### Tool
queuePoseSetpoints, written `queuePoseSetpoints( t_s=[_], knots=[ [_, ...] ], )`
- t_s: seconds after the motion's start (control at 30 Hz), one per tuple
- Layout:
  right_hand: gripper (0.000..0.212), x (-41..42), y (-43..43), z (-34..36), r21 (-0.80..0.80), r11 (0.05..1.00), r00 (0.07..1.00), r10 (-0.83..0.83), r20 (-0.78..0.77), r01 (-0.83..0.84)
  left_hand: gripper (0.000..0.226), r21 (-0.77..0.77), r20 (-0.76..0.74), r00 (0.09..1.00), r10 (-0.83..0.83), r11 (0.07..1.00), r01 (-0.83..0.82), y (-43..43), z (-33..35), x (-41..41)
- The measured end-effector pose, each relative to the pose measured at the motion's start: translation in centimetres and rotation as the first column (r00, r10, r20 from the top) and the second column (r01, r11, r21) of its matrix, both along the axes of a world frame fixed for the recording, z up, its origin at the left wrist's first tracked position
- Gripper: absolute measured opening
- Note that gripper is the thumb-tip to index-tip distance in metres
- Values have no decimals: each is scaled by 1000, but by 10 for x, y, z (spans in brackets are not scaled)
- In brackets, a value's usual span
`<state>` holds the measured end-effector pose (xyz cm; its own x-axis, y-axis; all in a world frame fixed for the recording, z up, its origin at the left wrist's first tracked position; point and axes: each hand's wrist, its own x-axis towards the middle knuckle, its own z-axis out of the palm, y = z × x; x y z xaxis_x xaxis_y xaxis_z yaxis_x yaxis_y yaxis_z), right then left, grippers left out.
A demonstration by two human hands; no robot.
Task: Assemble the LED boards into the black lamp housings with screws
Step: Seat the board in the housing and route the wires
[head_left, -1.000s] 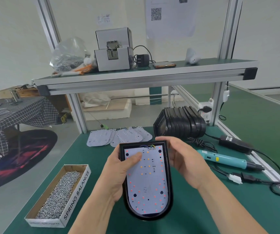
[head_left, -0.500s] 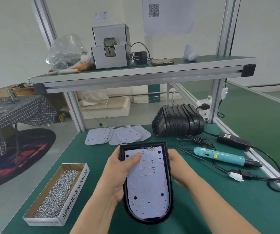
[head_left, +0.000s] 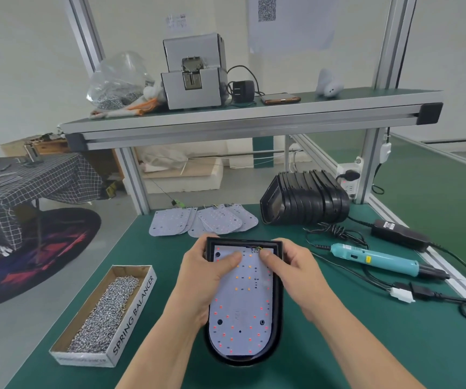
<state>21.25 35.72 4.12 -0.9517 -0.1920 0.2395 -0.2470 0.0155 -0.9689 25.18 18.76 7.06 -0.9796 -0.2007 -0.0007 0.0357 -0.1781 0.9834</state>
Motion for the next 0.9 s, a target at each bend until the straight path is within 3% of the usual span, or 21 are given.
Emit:
queuePoseSetpoints(
  t_s=[0.2,0.3,0.37,0.4,0.47,0.57,0.67,0.77,0.83,0.9],
  knots=[
    [20,-2,-6,-3,115,987,988,-95,-125,110,24,4,-18,1000,-11,1000,11,-3,-1,0],
    [14,-5,-1,-2,122,992,990,29,-135,-12,22,-14,-55,998,-42,999,41,-7,0,-1],
    [23,-11,9,3,16,980,979,200,31,-201,28,-49,-79,995,-61,997,57,-11,1,-2],
    [32,-16,15,4,-110,964,957,256,134,-243,32,-47,-86,994,-71,997,67,-14,2,-3],
    [32,-24,24,2,-305,928,936,285,205,-216,31,-26,-92,991,-94,995,92,-18,4,-4],
    [51,-22,17,-10,-115,943,936,326,136,-312,33,-31,-103,982,-158,987,155,-21,4,-5],
    [45,-15,1,-15,46,897,892,430,139,-439,26,-33,-126,967,-223,975,221,-18,3,-7],
    [46,-14,-3,-12,-63,890,870,454,194,-451,26,14,-150,957,-249,967,254,-19,2,-7],
    [43,-16,-2,-14,-226,839,811,540,225,-495,23,47,-164,949,-268,959,279,-23,1,-7],
    [41,-18,-4,-21,-288,798,776,593,214,-530,22,86,-173,942,-288,948,306,-28,-2,-7]
  ],
)
